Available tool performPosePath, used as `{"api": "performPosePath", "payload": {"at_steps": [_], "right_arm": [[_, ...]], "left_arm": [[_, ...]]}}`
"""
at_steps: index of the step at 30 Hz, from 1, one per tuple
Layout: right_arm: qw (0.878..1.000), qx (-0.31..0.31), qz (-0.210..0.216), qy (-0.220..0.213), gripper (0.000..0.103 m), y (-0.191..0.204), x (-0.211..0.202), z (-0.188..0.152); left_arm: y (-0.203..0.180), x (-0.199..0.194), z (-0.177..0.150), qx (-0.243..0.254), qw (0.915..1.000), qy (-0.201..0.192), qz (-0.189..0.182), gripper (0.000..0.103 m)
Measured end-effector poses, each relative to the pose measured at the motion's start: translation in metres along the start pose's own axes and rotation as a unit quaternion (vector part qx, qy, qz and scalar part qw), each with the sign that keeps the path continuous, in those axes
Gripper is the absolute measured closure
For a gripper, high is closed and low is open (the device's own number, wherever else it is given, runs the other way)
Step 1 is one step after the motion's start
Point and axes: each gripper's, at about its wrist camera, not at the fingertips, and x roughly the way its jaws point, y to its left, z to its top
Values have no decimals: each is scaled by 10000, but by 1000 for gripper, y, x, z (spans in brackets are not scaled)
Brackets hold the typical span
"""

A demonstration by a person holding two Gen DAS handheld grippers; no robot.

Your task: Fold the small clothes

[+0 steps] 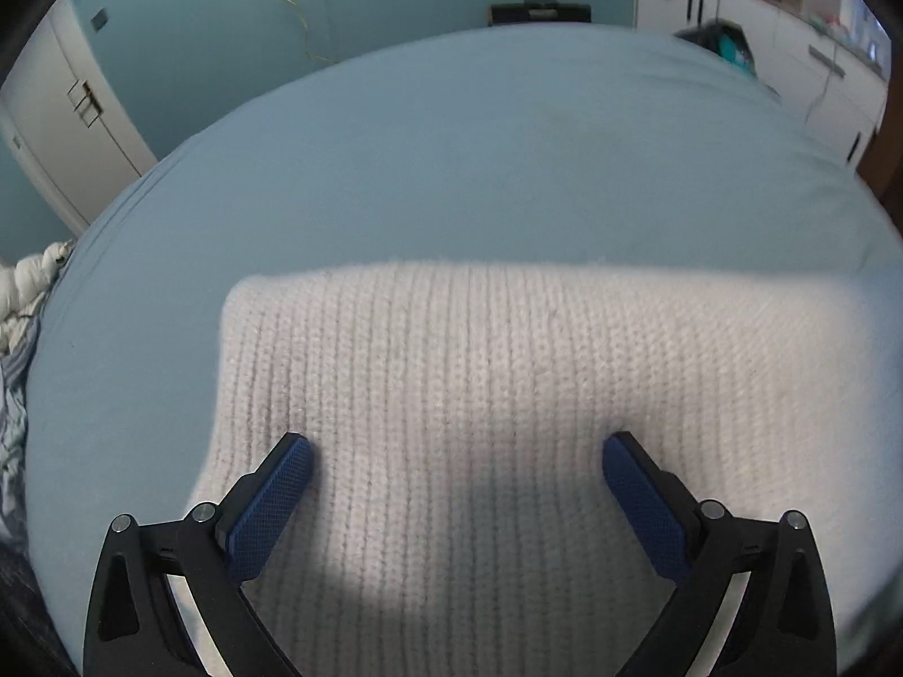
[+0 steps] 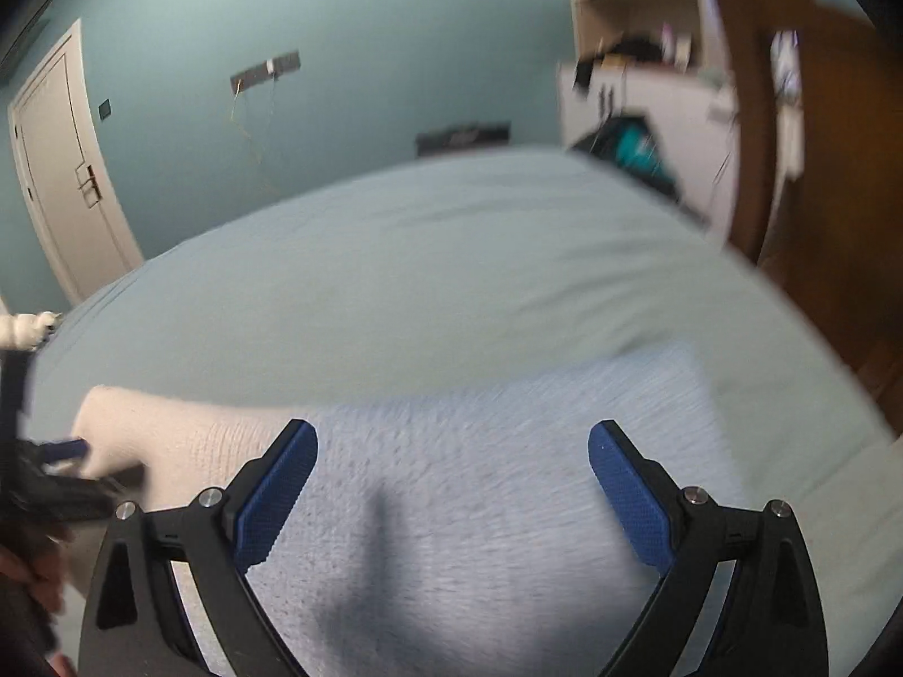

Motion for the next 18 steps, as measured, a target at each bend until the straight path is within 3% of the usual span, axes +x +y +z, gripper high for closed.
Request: {"api": "performPosePath", "payload": {"at_steps": [3, 4, 9, 12, 14, 16, 18], "right_arm": [[9941, -442, -237, 961, 7, 9, 37, -14], [9919, -660, -296, 1045, 4, 11, 43, -22], [9924, -661, -373, 965, 2, 20, 41, -20], [9948, -437, -419, 820, 3, 20, 26, -11], [9979, -272, 192, 552, 3, 26, -6, -8], [9968, -381, 549, 443, 3, 37, -22, -15], [9926, -765, 537, 776, 3, 53, -19, -29]], "left_arm": [[9, 12, 3, -101, 9999, 89, -31, 0], [12, 11, -12, -71, 9999, 92, 1, 0], [7, 5, -9, -163, 9997, -164, 114, 0], [10, -20, -15, -430, 9989, -207, -15, 7], [5, -38, -16, -557, 9972, -267, -411, 6], [-9, -50, -22, -381, 9960, -332, -742, 4], [-37, -42, -33, 281, 9967, -192, -734, 0]]}}
